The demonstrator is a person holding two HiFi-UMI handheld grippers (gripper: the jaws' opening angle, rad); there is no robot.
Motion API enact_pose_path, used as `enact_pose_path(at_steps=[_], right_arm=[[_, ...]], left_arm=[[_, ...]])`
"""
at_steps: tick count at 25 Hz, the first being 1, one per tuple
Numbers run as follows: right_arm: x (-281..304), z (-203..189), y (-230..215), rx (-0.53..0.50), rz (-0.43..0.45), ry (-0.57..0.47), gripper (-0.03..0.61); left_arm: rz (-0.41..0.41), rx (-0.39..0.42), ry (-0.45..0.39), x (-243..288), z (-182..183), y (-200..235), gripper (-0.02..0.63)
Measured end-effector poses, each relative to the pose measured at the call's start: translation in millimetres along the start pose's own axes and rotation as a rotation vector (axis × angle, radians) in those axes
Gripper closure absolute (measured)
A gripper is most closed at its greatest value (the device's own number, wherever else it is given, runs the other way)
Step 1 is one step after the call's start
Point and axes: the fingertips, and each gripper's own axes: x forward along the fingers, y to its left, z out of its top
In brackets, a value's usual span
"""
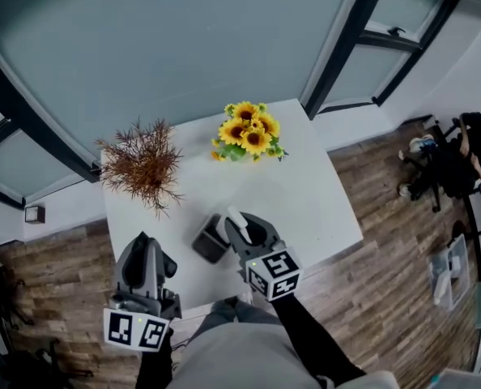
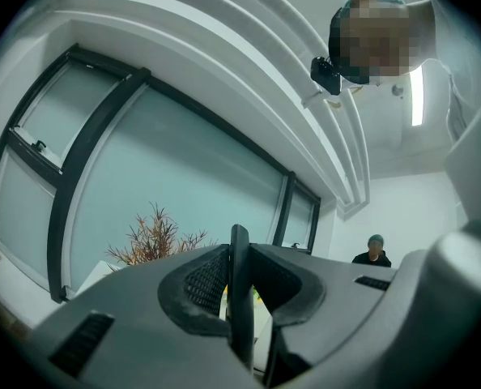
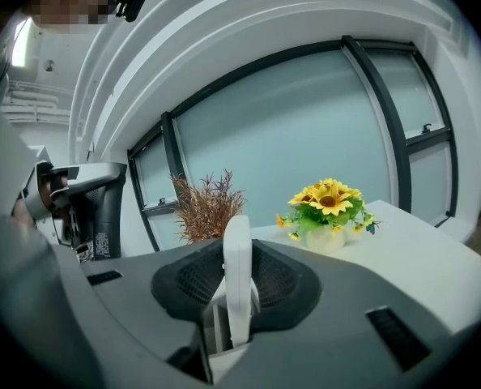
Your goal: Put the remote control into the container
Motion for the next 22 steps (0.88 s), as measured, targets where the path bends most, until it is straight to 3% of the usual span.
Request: enact_pose_path(at_steps=[22], right_arm=[[12.6,-28.8,-5.7,0.032,-0.009,0.062,0.485]], left_arm=[[0.001,0.013,0.025,11.1,-5.4,-1.1,0.531]])
